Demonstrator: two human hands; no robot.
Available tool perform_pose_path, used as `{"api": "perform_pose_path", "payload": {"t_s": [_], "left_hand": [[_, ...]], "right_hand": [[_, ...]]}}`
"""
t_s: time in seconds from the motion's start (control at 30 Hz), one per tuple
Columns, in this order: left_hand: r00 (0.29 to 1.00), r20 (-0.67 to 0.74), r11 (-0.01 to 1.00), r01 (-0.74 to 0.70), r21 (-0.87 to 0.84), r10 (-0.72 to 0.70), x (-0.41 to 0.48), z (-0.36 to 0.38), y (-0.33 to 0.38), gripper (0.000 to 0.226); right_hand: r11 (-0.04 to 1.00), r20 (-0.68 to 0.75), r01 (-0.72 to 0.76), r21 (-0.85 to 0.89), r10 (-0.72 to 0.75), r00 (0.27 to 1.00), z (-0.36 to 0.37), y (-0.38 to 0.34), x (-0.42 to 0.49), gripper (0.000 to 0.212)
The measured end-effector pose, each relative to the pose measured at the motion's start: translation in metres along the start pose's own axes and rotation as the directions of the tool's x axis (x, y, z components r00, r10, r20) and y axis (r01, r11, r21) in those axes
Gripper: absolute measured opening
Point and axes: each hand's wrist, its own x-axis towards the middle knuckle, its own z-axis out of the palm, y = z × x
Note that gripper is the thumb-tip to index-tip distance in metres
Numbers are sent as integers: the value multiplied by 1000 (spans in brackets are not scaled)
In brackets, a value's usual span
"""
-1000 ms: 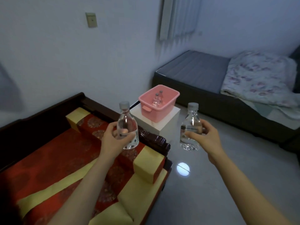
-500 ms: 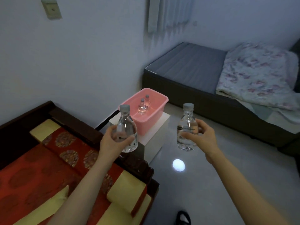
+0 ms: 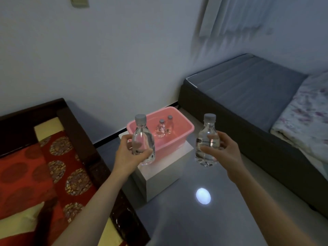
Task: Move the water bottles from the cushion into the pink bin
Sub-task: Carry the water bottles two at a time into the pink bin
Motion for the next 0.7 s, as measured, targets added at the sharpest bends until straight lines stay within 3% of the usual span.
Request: {"api": "perform_pose_path", "payload": {"t_s": [0.37, 0.6, 0.7], "left_hand": [[993, -114, 999, 38, 39, -33, 114, 52, -30, 67], [980, -138, 987, 154, 47, -146, 173, 76, -58, 77], [968, -161, 979, 199, 36, -191, 189, 90, -68, 81]], "right_hand": [[999, 165, 46, -23, -42, 985, 24, 29, 164, 55], [999, 258, -30, -25, 35, 966, 62, 51, 257, 70], [996, 287, -79, -50, 90, 954, 71, 68, 286, 64]]}}
